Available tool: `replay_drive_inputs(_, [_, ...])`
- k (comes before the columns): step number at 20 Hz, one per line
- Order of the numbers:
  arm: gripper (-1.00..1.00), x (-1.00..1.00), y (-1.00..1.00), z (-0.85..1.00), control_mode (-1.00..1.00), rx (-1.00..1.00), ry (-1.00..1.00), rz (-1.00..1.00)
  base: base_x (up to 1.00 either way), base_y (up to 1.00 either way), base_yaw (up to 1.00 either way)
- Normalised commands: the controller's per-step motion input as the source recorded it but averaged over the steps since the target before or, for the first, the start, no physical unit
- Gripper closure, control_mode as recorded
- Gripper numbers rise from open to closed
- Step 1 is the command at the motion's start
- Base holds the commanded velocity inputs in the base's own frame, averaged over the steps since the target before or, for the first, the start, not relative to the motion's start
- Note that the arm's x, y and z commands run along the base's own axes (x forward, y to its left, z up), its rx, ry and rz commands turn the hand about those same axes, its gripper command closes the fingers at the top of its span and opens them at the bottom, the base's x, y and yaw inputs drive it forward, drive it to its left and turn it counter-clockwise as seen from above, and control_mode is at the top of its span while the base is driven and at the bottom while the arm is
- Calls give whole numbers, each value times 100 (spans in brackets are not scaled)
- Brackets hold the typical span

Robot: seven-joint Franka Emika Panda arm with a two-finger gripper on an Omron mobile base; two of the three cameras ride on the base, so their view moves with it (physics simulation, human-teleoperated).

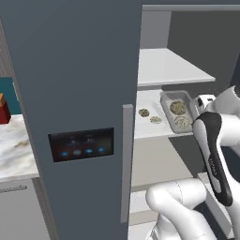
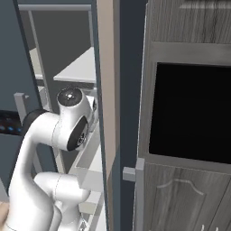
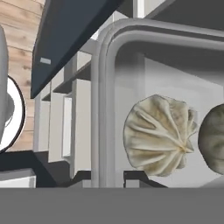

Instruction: Place two dumplings into each of the tupperware containers and then place the containers in the fridge.

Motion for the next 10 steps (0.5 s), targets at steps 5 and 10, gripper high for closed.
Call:
replay_drive_inputs(5, [100,28,12,95,-100,-4,0,0,0,0,0])
replay_drive_inputs(10, [100,60,0,83,-100,-2,1,0,0,0,0])
